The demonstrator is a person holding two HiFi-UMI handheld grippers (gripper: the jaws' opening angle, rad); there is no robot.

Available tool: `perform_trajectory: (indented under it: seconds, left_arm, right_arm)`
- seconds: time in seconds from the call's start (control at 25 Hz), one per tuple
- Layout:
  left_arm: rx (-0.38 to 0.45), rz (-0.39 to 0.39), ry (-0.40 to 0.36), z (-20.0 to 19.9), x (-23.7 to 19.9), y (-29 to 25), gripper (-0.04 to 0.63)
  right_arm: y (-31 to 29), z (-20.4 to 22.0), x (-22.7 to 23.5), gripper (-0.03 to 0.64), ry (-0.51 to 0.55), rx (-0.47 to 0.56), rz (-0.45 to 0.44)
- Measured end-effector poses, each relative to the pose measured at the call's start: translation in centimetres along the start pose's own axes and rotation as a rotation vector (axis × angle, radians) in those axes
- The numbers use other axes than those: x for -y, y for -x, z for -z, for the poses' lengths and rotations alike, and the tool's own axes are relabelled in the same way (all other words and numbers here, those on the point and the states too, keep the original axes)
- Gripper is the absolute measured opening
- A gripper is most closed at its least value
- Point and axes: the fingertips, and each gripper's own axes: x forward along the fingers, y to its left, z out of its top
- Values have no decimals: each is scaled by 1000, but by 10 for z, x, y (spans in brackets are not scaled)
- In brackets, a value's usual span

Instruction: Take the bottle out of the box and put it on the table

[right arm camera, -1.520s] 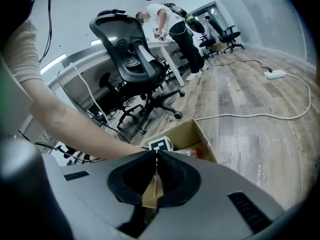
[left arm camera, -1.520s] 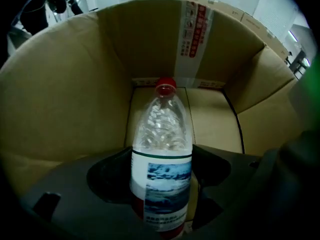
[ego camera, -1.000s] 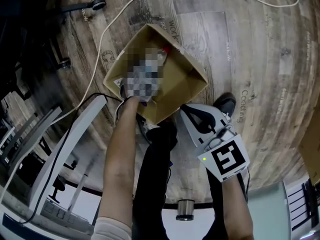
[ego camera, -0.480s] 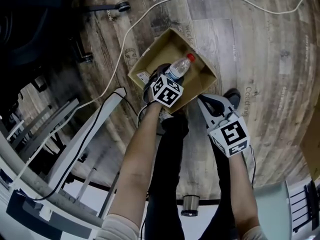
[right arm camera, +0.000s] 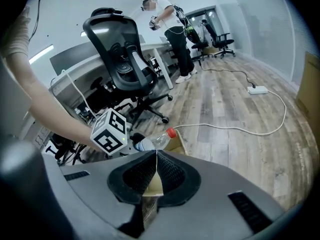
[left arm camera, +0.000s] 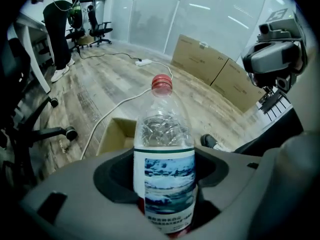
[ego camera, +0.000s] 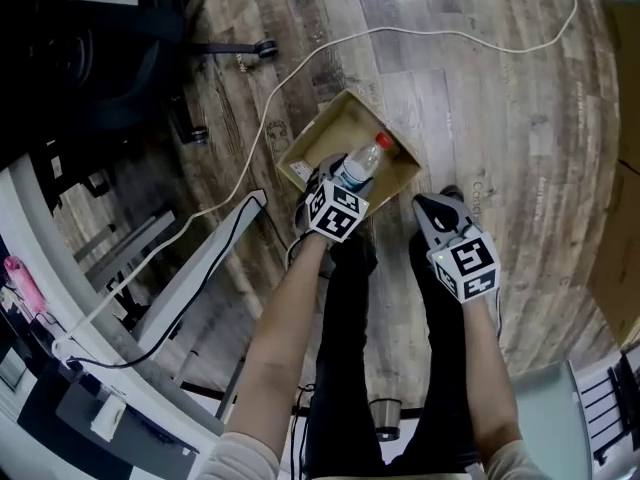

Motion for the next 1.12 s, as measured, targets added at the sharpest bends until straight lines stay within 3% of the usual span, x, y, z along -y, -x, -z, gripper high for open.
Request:
perform_trajectory:
  seconds: [0.36, 0.56, 0.8, 1.12]
  left_arm:
    - [142, -29, 39, -67, 24, 109, 311]
    - [251, -64, 79, -105, 30, 181, 311]
    - [357, -113, 81, -163, 44, 261, 311]
    - [492, -168, 71, -247, 77, 393, 311]
  right_arm:
    - [57, -89, -54, 41, 179, -31, -24]
    - [98, -126, -79, 41, 142, 5, -6]
    - [161, -164, -107, 41, 115, 40, 10]
    - [253, -245, -139, 41, 70, 166, 43]
